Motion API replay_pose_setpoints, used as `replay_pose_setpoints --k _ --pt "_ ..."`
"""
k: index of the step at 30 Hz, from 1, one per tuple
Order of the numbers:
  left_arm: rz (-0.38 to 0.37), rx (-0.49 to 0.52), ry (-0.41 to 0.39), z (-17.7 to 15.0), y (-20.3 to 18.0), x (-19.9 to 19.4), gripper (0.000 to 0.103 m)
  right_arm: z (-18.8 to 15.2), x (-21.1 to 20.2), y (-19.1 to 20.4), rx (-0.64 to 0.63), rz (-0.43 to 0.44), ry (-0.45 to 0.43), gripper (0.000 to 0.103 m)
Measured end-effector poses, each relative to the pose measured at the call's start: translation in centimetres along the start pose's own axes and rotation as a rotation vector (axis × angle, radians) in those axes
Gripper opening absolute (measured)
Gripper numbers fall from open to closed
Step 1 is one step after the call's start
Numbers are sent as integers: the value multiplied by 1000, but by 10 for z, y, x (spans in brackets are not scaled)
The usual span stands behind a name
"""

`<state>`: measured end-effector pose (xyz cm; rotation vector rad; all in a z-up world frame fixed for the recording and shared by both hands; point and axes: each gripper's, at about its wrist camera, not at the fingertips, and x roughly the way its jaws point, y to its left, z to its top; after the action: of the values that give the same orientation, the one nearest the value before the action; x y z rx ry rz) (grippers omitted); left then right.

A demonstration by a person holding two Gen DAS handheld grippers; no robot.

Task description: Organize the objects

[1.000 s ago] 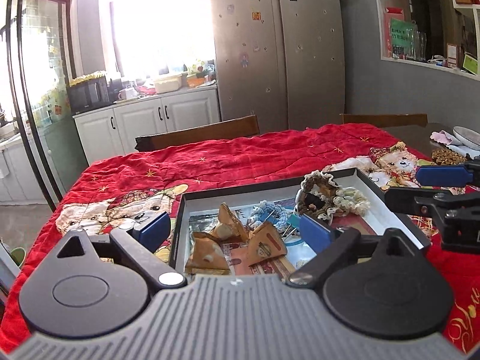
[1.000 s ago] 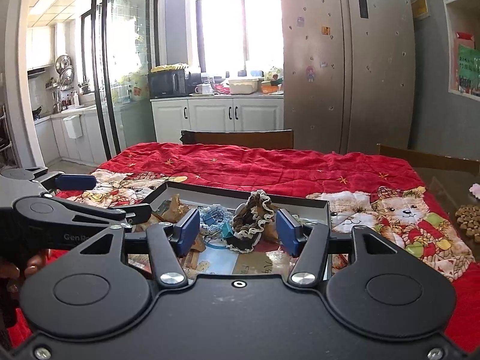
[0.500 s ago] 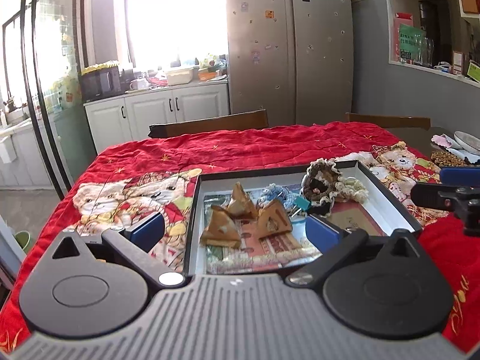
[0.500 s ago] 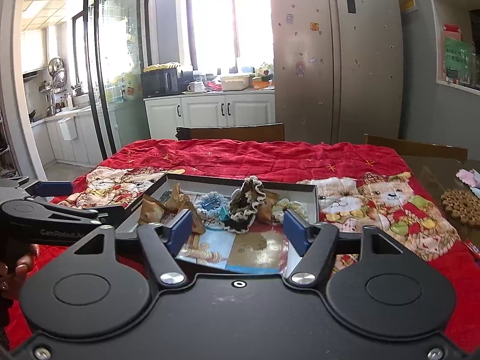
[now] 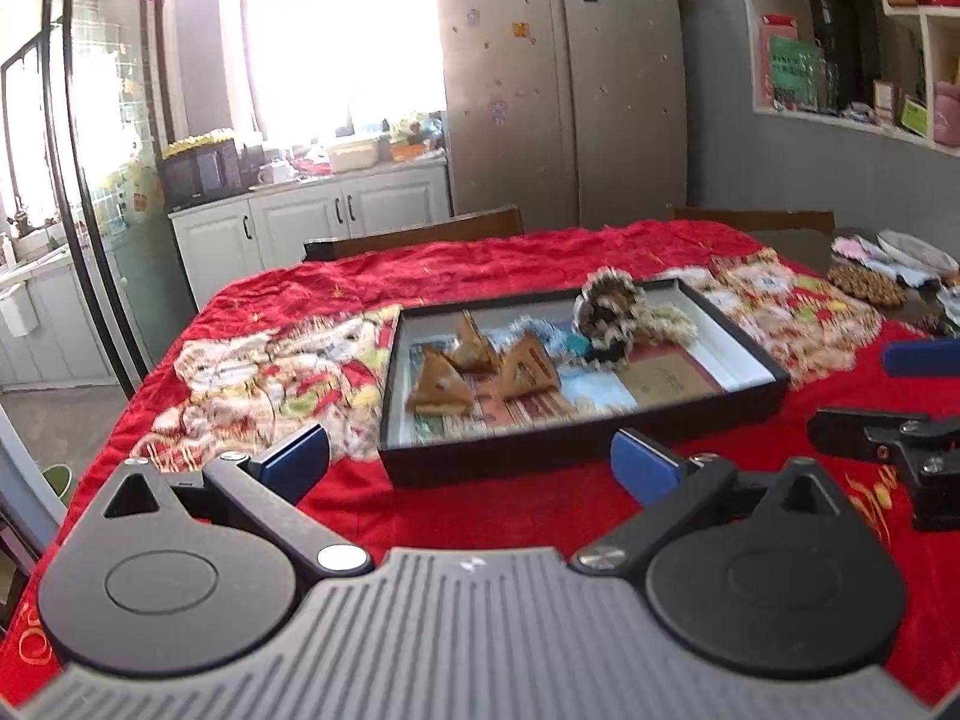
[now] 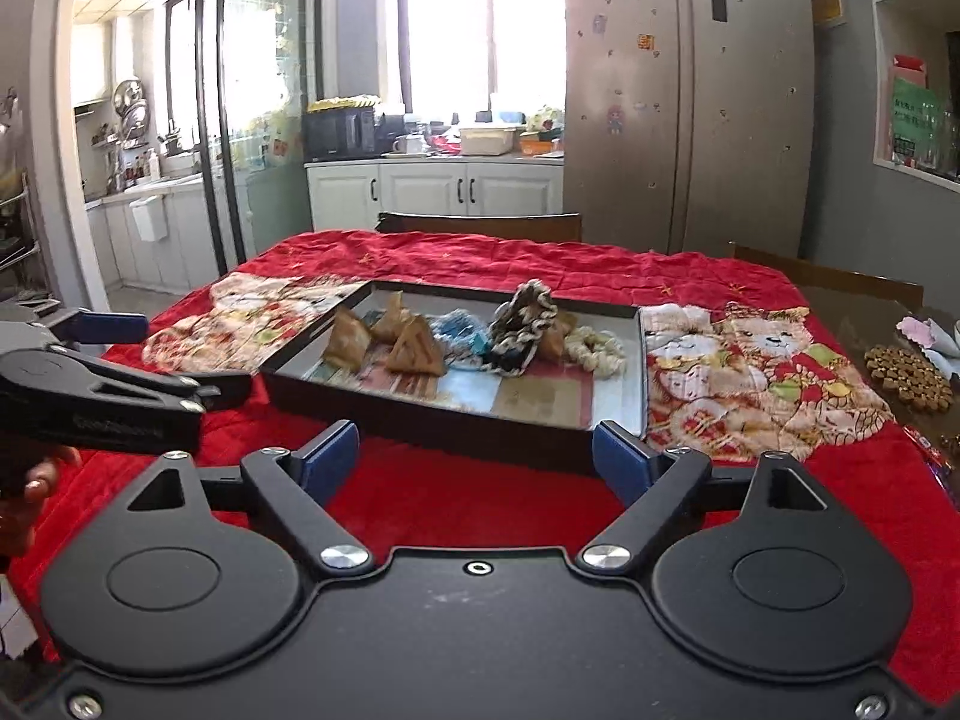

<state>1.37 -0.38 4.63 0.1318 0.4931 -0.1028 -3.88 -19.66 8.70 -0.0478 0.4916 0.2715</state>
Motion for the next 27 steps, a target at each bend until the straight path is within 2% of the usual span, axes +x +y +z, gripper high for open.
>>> replay_pose_setpoints --k 15,27 --pt "-22 -12 115 -39 -7 -16 103 -25 -22 25 1 -84 51 99" --pt "-40 -10 113 -42 -14 -24 103 -35 -18 18 68 -120 98 103"
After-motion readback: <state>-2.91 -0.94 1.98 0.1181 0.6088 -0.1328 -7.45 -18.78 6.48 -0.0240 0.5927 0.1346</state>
